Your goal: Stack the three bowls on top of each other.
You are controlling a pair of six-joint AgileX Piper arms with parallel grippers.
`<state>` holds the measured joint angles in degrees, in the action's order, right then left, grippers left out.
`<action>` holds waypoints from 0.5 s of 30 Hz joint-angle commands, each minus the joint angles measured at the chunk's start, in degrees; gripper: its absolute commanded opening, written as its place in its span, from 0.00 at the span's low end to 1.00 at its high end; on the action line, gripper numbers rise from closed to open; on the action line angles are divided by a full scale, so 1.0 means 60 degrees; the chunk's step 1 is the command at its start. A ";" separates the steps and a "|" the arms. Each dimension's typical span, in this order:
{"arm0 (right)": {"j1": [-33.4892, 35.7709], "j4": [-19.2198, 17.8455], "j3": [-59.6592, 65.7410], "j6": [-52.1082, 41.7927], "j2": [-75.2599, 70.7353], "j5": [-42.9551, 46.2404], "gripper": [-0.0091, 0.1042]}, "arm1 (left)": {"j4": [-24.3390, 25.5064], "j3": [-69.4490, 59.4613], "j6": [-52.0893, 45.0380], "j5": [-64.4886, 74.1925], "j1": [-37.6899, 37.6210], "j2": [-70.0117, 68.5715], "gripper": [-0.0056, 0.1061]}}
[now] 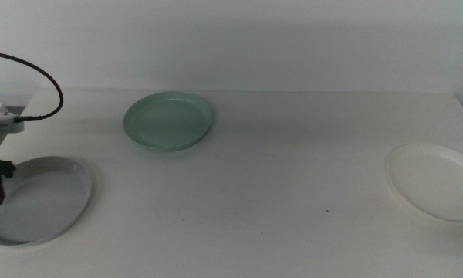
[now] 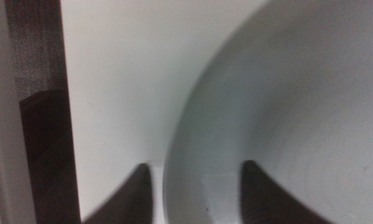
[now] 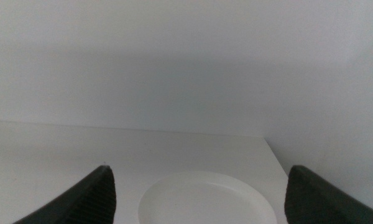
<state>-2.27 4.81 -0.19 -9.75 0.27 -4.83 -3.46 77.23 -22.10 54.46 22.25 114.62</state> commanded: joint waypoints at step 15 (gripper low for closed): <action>-0.0054 -0.0009 0.0031 -0.0054 -0.0046 0.0098 0.82 | -0.0032 0.0527 -0.0300 0.2396 0.0003 -0.0676 0.03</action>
<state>-2.27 4.81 -0.19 -9.75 0.27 -4.83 -3.46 79.29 -22.87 64.36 22.25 112.99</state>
